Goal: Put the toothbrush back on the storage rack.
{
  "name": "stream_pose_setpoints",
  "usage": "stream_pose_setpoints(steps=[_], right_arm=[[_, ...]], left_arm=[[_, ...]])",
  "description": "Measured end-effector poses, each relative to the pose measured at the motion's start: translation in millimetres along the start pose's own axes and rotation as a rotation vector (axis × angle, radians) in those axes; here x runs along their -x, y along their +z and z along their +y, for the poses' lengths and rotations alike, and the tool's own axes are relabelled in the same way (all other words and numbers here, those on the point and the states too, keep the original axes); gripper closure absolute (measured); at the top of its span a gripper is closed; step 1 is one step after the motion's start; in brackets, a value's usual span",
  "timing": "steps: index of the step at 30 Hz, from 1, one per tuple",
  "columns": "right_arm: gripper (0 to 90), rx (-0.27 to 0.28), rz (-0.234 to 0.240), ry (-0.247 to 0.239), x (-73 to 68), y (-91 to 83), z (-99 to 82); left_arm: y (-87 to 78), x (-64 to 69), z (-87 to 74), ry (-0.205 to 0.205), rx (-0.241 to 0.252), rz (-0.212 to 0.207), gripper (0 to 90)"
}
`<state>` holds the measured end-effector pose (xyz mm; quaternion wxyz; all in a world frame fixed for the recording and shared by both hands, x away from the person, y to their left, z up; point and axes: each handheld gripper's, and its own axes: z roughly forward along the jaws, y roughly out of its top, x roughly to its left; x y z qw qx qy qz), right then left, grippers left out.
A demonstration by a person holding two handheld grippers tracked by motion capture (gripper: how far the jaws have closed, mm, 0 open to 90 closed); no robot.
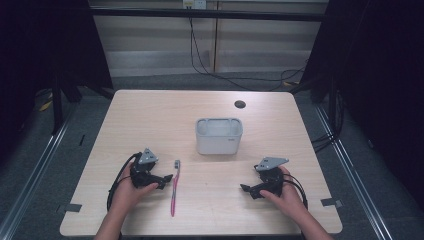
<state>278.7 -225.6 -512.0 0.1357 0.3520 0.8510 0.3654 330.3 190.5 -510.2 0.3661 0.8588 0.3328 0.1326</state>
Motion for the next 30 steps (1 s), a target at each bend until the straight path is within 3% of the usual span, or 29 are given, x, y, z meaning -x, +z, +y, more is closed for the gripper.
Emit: stream_pose_setpoints(steps=[9,12,17,19,25,30], right_arm=[[9.7,0.002,-0.002,0.0,0.1,0.3,0.1],[9.7,0.0,-0.001,0.001,0.0,0.2,0.2],[9.7,0.001,-0.004,0.003,-0.3,0.1,0.0],[9.8,0.0,-0.004,0.004,-0.4,0.1,0.0],[9.8,0.0,-0.005,0.005,-0.5,0.0,0.0],[9.8,0.0,-0.005,0.005,-0.5,0.0,0.0]], left_arm=[[-0.6,-0.1,0.1,-0.007,-0.006,-0.004,9.2],[-4.6,-0.9,5.2,-0.029,-0.057,0.011,14.0],[-10.6,-2.8,11.7,-0.11,-0.13,0.009,21.0],[-13.1,-2.5,13.9,-0.123,-0.167,0.013,21.4],[-18.9,-0.7,21.8,-0.191,-0.268,-0.019,25.0],[-24.0,1.2,36.0,-0.213,-0.319,-0.026,26.9]])
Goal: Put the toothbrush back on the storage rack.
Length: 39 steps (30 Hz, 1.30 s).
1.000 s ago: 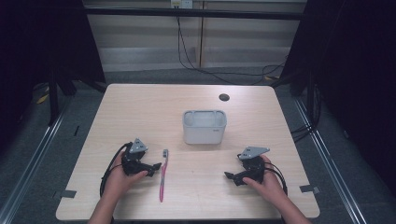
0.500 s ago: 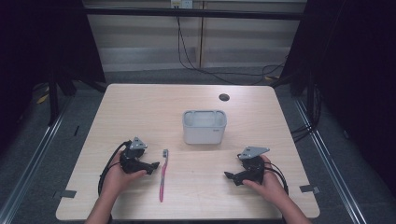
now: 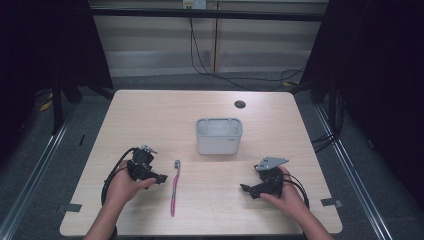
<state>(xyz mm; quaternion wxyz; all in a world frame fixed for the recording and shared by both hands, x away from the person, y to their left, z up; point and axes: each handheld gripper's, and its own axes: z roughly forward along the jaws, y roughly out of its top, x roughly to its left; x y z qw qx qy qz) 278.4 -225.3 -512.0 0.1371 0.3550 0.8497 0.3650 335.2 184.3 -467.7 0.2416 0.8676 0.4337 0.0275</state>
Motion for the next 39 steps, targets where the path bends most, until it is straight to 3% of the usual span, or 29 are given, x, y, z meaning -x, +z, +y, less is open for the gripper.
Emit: stream_pose_setpoints(steps=[6,14,22,39], right_arm=[[9.8,0.0,0.0,0.0,0.0,0.0,0.0],[9.8,0.0,0.0,-0.001,0.0,0.0,0.0],[9.8,0.0,0.0,0.0,0.0,0.0,0.0],[9.8,0.0,0.0,0.0,0.0,0.0,0.0]], left_arm=[[-5.6,7.3,10.8,-0.05,-0.042,-0.024,30.8],[-6.3,13.4,20.4,-0.063,-0.106,-0.04,34.9],[-4.0,20.1,28.9,-0.103,-0.158,-0.055,41.4],[10.8,27.5,44.5,-0.179,-0.21,-0.054,52.6]])
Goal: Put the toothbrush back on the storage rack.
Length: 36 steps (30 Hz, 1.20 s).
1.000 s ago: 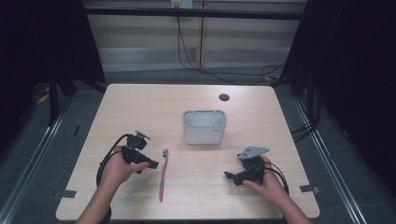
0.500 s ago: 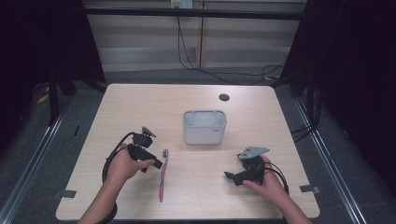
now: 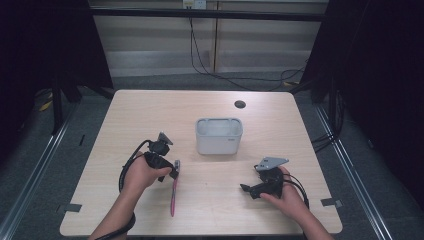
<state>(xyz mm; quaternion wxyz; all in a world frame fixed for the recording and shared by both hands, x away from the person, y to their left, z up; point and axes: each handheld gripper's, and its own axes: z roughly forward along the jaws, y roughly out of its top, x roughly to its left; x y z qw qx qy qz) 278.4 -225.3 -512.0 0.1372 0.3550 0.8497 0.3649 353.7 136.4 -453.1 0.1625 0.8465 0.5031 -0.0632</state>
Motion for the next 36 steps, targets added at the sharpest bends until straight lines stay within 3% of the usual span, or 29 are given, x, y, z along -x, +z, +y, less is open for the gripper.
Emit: stream_pose_setpoints(steps=[16,22,26,30,33,36], right_arm=[[9.8,0.0,0.0,0.0,0.0,0.0,0.0],[9.8,0.0,0.001,0.0,0.1,0.0,0.0],[9.7,0.0,0.001,0.0,0.1,0.0,0.0],[9.7,0.0,0.001,0.0,0.1,0.0,0.0],[9.7,0.0,0.001,0.0,0.1,0.0,0.0],[9.8,0.001,0.001,0.0,0.1,0.1,0.0]], left_arm=[[15.4,6.9,16.4,-0.065,-0.007,0.026,61.1],[22.8,12.0,21.6,-0.08,-0.016,0.059,63.6],[25.3,16.0,25.9,-0.088,-0.033,0.09,67.2],[26.7,21.2,27.5,-0.082,-0.049,0.142,77.5],[27.1,21.4,27.6,-0.081,-0.051,0.146,83.4],[26.4,17.9,26.7,-0.092,-0.034,0.125,84.6]])
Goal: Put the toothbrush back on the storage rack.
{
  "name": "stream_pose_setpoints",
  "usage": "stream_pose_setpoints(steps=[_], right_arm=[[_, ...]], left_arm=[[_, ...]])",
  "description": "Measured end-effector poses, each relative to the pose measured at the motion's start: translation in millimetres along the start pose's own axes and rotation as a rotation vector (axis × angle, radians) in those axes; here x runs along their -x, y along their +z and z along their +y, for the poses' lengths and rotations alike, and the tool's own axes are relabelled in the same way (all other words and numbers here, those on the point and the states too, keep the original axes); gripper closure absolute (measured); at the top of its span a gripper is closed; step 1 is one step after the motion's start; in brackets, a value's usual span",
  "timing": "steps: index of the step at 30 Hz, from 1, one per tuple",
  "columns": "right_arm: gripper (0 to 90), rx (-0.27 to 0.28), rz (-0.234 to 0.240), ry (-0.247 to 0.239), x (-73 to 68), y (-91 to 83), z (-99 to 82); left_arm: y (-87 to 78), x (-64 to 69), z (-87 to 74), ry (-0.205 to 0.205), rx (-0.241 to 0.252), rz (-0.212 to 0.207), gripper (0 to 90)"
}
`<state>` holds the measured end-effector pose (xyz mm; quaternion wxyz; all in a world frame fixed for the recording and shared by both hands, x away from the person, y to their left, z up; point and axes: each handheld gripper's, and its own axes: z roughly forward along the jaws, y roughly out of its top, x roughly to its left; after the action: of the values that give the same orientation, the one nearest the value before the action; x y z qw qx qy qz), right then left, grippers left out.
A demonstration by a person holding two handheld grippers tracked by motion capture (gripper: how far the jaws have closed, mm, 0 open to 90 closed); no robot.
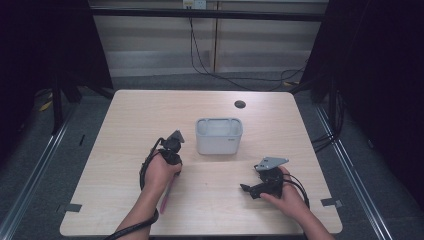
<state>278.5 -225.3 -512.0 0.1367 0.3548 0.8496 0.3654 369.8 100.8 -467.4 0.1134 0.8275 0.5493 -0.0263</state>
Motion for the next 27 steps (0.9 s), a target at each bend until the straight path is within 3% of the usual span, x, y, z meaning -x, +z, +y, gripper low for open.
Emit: stream_pose_setpoints(steps=[5,14,22,27], right_arm=[[9.8,0.0,0.001,0.0,0.1,0.0,0.0],[9.7,0.0,0.001,0.0,0.1,0.0,0.0],[9.7,0.0,0.001,0.0,0.1,0.0,0.0],[9.7,0.0,0.001,0.0,0.1,0.0,0.0]], left_arm=[[-3.4,-7.3,-2.1,-0.016,0.042,-0.035,84.8],[-27.7,-21.6,-5.9,-0.019,0.132,-0.096,85.0],[-48.3,-28.1,-7.4,-0.02,0.219,-0.114,85.2],[-57.7,-30.2,-8.4,-0.013,0.247,-0.134,85.2]])
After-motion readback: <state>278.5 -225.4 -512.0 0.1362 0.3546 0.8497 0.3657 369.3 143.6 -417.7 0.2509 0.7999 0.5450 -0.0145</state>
